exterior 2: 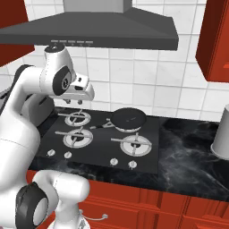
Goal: Pick the kettle from the counter and place it on a stove burner. Then turn the burner on.
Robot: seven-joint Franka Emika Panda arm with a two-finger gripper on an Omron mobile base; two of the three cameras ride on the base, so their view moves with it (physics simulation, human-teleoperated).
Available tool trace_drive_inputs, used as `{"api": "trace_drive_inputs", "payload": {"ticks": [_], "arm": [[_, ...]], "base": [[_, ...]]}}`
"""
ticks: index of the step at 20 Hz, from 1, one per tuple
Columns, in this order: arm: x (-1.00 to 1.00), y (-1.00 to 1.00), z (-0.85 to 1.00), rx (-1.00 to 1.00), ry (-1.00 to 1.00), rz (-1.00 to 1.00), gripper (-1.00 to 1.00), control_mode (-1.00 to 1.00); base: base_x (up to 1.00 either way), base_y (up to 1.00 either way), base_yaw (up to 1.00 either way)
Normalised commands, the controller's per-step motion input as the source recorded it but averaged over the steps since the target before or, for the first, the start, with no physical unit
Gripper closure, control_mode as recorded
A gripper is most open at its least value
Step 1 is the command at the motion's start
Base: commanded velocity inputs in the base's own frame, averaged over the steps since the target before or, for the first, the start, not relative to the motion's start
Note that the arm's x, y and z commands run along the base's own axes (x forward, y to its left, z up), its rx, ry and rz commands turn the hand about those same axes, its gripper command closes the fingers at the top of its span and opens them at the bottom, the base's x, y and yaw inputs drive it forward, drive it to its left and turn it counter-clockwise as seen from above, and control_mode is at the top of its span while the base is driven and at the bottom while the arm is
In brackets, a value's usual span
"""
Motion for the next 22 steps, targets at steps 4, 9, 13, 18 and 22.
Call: {"api": "trace_drive_inputs", "payload": {"ticks": [4, 9, 13, 18, 22], "arm": [[-0.17, 0.0, 0.0, 0.0, 0.0, 0.0, -1.0, -1.0], [-0.31, 0.01, -0.01, 0.0, 0.0, 0.01, -1.0, -1.0], [-0.33, 0.03, -0.05, 0.0, 0.0, 0.05, -1.0, -1.0], [-0.34, 0.05, -0.04, 0.0, 0.0, 0.06, -1.0, -1.0], [-0.28, 0.12, -0.07, 0.0, 0.0, 0.08, -1.0, -1.0]], "base": [[0.0, 0.0, 0.0], [0.0, 0.0, 0.0], [0.0, 0.0, 0.0], [0.0, 0.0, 0.0], [0.0, 0.0, 0.0]]}}
